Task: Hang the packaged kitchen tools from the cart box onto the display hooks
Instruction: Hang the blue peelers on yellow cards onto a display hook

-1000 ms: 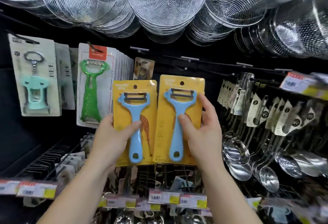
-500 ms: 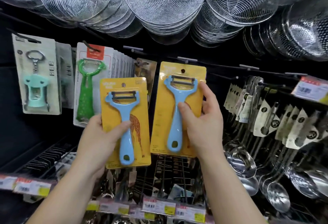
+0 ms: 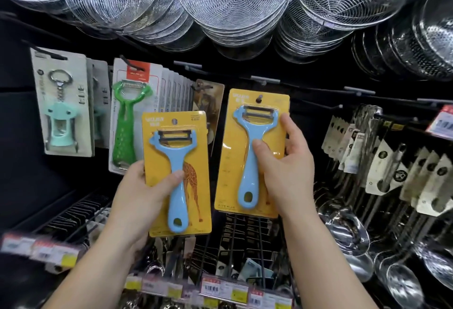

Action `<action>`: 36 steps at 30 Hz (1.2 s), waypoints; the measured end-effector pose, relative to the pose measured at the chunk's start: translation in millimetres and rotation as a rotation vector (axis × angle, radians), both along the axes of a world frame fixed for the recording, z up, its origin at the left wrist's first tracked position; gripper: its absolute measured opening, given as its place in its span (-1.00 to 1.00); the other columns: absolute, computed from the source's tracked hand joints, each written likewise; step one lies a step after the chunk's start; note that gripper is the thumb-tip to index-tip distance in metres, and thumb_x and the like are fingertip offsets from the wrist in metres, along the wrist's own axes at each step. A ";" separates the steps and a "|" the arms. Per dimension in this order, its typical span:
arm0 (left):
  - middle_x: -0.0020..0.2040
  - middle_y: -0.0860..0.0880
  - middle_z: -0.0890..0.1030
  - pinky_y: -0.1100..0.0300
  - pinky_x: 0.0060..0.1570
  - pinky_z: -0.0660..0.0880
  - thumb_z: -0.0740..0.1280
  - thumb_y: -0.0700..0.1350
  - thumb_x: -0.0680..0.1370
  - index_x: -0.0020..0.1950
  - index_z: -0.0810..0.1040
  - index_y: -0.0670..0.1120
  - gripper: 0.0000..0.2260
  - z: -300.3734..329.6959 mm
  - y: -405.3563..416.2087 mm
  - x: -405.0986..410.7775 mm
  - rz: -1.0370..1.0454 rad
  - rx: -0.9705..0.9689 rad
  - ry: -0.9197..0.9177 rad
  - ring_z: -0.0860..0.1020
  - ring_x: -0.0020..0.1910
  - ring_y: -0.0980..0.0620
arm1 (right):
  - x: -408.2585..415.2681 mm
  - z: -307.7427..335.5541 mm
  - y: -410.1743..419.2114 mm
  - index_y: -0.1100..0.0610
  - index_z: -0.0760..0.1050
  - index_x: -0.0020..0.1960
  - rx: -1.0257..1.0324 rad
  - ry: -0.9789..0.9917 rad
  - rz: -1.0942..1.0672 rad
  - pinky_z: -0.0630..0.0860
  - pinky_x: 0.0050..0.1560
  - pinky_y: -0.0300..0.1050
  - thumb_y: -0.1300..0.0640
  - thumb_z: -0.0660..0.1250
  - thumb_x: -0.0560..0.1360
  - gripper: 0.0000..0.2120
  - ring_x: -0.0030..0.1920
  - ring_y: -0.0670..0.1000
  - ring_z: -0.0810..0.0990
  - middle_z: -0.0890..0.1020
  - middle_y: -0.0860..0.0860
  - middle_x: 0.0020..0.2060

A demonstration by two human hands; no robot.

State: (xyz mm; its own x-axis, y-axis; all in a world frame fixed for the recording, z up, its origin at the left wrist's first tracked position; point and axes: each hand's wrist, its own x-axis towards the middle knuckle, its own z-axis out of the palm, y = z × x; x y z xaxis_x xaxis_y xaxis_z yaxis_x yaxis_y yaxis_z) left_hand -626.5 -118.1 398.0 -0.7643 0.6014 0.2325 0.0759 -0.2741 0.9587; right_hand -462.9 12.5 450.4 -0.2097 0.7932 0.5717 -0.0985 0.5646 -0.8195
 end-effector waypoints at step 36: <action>-0.03 -0.07 0.75 -0.02 -0.03 0.61 0.45 -0.19 0.52 0.14 0.59 -0.12 -0.79 0.7 39.6 -10.2 -0.001 -0.045 -0.045 0.74 -0.07 -0.08 | -89.0 9.4 157.5 -0.15 0.14 0.56 0.012 -0.222 -0.124 0.41 0.08 -0.17 0.14 0.37 0.56 -0.31 0.15 -0.05 0.45 0.35 0.04 0.33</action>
